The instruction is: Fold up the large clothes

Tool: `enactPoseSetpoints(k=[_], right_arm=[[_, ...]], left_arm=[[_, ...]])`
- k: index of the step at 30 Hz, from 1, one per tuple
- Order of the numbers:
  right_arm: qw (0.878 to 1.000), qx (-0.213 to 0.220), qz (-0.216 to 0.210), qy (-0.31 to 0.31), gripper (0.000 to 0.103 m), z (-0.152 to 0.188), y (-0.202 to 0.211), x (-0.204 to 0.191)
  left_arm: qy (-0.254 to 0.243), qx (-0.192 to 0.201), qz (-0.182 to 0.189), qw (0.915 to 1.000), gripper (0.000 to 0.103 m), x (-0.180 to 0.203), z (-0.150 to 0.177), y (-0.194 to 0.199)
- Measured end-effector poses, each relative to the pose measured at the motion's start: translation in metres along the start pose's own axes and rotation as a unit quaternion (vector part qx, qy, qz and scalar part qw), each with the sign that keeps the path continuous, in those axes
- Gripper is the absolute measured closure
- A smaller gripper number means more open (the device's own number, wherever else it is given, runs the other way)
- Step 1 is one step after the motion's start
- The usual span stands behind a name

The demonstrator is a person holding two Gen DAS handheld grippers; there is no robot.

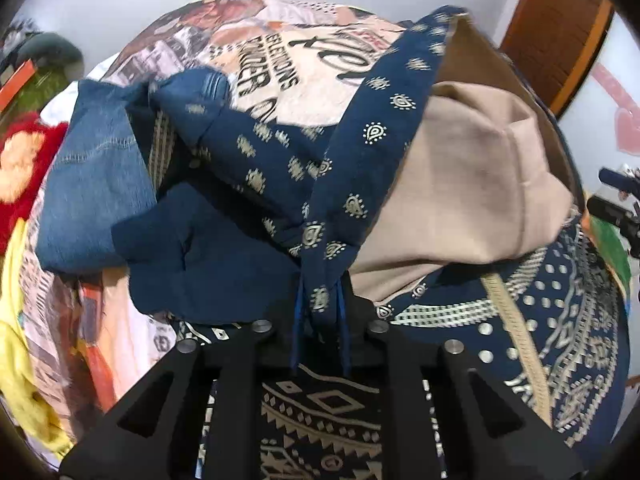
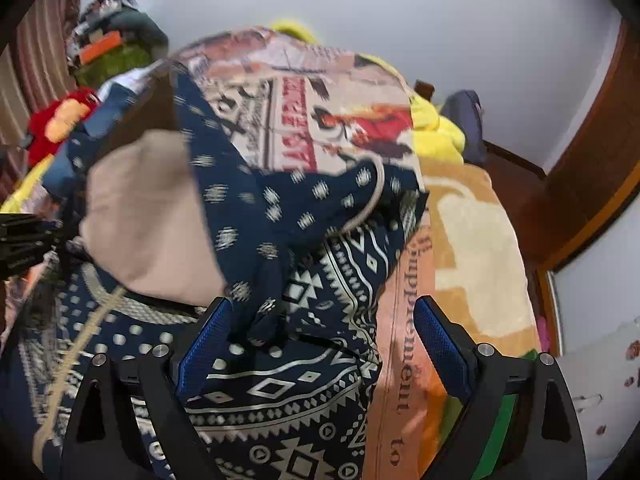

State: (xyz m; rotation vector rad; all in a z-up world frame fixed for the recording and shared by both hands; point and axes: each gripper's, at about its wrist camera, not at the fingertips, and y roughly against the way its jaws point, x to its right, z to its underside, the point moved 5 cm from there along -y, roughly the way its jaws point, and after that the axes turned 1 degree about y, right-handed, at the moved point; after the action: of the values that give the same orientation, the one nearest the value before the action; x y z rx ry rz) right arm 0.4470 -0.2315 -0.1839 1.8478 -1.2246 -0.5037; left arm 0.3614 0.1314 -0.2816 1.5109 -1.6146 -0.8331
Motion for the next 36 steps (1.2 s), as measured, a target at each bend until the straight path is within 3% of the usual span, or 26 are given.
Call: enactPoseSetpoints(k=[1,4,5,13,18,27,30,34,36], right_arm=[[1.000,0.010,-0.006,0.000,0.012,-0.004,0.007,-0.001],[0.999,0.036,-0.024,-0.004,0.012,-0.020,0.021,-0.004],[0.998,0.044,-0.033,-0.008,0.012,-0.028,0.025,-0.006],[0.993,0.061,-0.094,-0.026,0.012,-0.081,0.016,-0.029],[0.992,0.051,-0.109,-0.022,0.012,-0.105,-0.011,-0.043],[0.993,0.022,-0.117,-0.002,0.013,-0.119,-0.063,-0.059],[0.992,0.020,-0.128,-0.008,0.026,-0.118,-0.071,-0.059],[0.987,0.009,-0.154,-0.033,0.068,-0.117,-0.078,-0.058],[0.986,0.012,-0.164,-0.041,0.079,-0.117,-0.075,-0.058]], left_arm=[[-0.004,0.005,-0.001,1.0000,0.077,0.001,-0.004,0.007],[-0.007,0.027,0.003,0.9996,0.045,0.005,-0.019,0.025],[-0.007,0.039,0.004,0.9992,0.041,0.006,-0.027,0.031],[-0.034,0.075,0.008,0.9965,0.039,0.028,-0.092,0.035],[-0.047,0.072,0.020,0.9961,0.039,0.043,-0.112,0.013],[-0.064,0.057,0.034,0.9957,0.039,0.055,-0.125,-0.025],[-0.064,0.060,0.042,0.9953,0.053,0.055,-0.127,-0.028],[-0.062,0.054,0.053,0.9952,0.083,0.056,-0.126,-0.027],[-0.063,0.060,0.057,0.9946,0.089,0.057,-0.125,-0.020]])
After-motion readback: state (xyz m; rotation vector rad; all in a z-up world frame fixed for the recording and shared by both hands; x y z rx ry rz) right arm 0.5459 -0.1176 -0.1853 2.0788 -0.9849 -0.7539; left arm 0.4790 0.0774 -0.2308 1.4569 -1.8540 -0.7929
